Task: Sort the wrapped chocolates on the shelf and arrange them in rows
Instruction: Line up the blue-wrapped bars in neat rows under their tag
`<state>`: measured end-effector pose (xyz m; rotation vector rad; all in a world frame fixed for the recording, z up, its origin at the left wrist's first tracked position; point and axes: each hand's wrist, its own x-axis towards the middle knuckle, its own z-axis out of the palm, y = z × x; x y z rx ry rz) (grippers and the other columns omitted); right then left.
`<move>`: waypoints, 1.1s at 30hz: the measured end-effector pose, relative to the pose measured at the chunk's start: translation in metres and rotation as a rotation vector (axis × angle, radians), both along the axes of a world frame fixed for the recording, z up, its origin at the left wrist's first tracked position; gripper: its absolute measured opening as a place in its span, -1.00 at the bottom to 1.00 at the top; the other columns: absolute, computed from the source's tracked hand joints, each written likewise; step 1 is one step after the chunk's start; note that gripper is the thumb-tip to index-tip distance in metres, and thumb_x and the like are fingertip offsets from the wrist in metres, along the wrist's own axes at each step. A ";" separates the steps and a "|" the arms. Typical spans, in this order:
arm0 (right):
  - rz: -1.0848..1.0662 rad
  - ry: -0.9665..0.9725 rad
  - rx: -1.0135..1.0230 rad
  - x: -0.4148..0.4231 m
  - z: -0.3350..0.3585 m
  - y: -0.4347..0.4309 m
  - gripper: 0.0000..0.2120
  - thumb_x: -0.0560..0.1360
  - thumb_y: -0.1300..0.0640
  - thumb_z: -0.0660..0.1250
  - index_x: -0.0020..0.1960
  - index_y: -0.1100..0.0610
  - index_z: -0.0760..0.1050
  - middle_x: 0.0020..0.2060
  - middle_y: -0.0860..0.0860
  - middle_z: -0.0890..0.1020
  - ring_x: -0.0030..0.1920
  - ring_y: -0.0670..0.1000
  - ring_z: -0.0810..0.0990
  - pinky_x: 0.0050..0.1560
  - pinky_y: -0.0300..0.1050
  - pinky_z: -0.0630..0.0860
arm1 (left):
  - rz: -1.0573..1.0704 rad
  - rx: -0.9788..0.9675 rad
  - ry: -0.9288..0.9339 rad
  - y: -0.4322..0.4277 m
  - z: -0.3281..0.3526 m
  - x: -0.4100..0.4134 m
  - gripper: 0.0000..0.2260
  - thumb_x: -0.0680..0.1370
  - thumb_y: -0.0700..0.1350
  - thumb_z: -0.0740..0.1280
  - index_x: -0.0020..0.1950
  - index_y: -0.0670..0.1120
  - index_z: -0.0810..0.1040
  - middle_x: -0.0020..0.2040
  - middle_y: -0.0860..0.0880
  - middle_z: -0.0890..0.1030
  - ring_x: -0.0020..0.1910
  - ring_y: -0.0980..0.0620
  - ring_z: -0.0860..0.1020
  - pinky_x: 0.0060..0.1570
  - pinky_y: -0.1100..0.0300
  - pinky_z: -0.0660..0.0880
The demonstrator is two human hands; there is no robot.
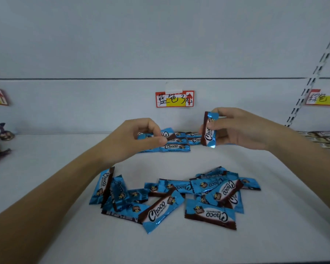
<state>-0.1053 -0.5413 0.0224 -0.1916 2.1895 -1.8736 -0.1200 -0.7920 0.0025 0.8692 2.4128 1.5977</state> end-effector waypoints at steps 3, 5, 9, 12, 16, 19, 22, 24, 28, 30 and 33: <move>-0.073 0.014 0.009 0.002 -0.006 0.022 -0.86 0.39 0.30 0.33 -0.08 0.16 0.45 -0.23 0.13 0.67 -0.21 0.07 0.67 -0.14 -0.13 0.63 | -0.032 -0.097 0.005 0.012 -0.001 -0.004 -0.91 0.49 -0.20 0.34 -0.15 -0.01 0.53 -0.10 0.06 0.63 -0.07 0.16 0.60 -0.12 0.27 0.56; -0.137 0.035 -0.010 0.003 -0.009 0.033 -0.84 0.42 0.36 0.31 -0.05 0.16 0.47 -0.21 0.14 0.65 -0.23 0.06 0.68 -0.21 -0.17 0.63 | -0.051 -0.146 0.004 0.023 0.001 -0.006 -0.89 0.49 -0.22 0.34 -0.15 -0.02 0.48 -0.07 0.03 0.61 -0.09 0.11 0.62 -0.18 0.25 0.58; -0.166 0.096 0.108 0.005 -0.014 0.048 -0.86 0.43 0.36 0.32 -0.10 0.15 0.50 -0.19 0.11 0.63 -0.20 0.02 0.66 -0.22 -0.24 0.61 | -0.005 -0.279 0.096 0.052 0.005 -0.012 -0.87 0.46 -0.16 0.40 -0.14 -0.03 0.46 -0.10 0.09 0.59 -0.08 0.12 0.61 -0.16 0.17 0.61; -0.204 0.156 0.257 0.006 -0.017 0.060 -0.88 0.43 0.34 0.35 -0.19 0.15 0.49 -0.23 0.06 0.63 -0.17 0.00 0.59 -0.13 -0.17 0.56 | 0.030 -0.281 0.144 0.076 0.005 -0.014 -0.93 0.47 -0.10 0.39 -0.15 -0.03 0.51 -0.12 0.05 0.62 -0.10 0.17 0.60 -0.10 0.25 0.58; -0.224 0.180 0.335 0.007 -0.017 0.069 -0.89 0.42 0.30 0.37 -0.19 0.13 0.49 -0.24 0.06 0.62 -0.24 -0.05 0.54 -0.26 -0.30 0.49 | 0.088 -0.132 0.045 0.100 0.002 -0.015 -0.89 0.46 -0.14 0.40 -0.16 -0.02 0.47 -0.12 0.00 0.63 -0.22 0.17 0.60 -0.27 0.39 0.52; -0.184 0.182 0.363 0.007 -0.019 0.071 -0.88 0.44 0.33 0.35 -0.16 0.14 0.48 -0.21 0.08 0.62 -0.27 -0.07 0.53 -0.33 -0.38 0.47 | 0.112 -0.029 -0.061 0.105 -0.004 -0.014 -0.73 0.46 -0.20 0.39 0.03 0.05 0.38 -0.03 0.01 0.57 -0.13 0.10 0.62 -0.14 0.22 0.59; -0.131 0.199 0.482 0.006 -0.024 0.070 -0.82 0.44 0.33 0.33 -0.12 0.06 0.46 -0.13 0.04 0.63 -0.26 -0.06 0.53 -0.30 -0.32 0.42 | 0.083 -0.007 -0.020 0.100 -0.010 -0.010 -0.55 0.47 -0.27 0.36 0.19 0.18 0.34 0.06 0.09 0.46 -0.13 0.14 0.61 -0.13 0.22 0.61; -0.080 0.240 0.586 0.006 -0.027 0.069 -0.80 0.43 0.31 0.33 -0.13 0.01 0.47 -0.10 0.01 0.64 -0.20 -0.04 0.55 -0.17 -0.25 0.43 | 0.080 -0.034 0.063 0.097 -0.013 -0.009 -0.74 0.49 -0.26 0.34 0.01 0.10 0.45 -0.01 0.13 0.46 -0.11 0.15 0.60 -0.07 0.16 0.60; -0.039 0.307 0.765 0.006 -0.032 0.066 -0.83 0.44 0.22 0.36 -0.17 -0.03 0.47 -0.20 -0.13 0.60 -0.19 -0.13 0.55 -0.15 -0.36 0.42 | 0.076 -0.190 0.217 0.102 -0.021 -0.012 -0.90 0.48 -0.10 0.37 -0.18 0.02 0.47 -0.18 0.15 0.55 -0.12 0.26 0.52 -0.05 0.39 0.47; -0.048 0.356 0.851 0.007 -0.034 0.065 -0.87 0.44 0.18 0.35 -0.14 -0.03 0.46 -0.20 -0.21 0.54 -0.18 -0.25 0.48 -0.21 -0.51 0.36 | 0.069 -0.294 0.275 0.105 -0.024 -0.011 -0.91 0.48 -0.06 0.37 -0.16 0.03 0.46 -0.21 0.19 0.52 -0.18 0.30 0.49 -0.17 0.56 0.39; -0.022 0.419 0.965 0.006 -0.034 0.064 -0.91 0.46 0.13 0.35 -0.10 -0.04 0.48 -0.18 -0.25 0.45 -0.15 -0.28 0.40 -0.19 -0.58 0.28 | 0.103 -0.471 0.405 0.107 -0.029 -0.013 -0.91 0.50 0.03 0.32 -0.10 0.04 0.47 -0.14 0.14 0.49 -0.09 0.19 0.45 -0.16 0.45 0.34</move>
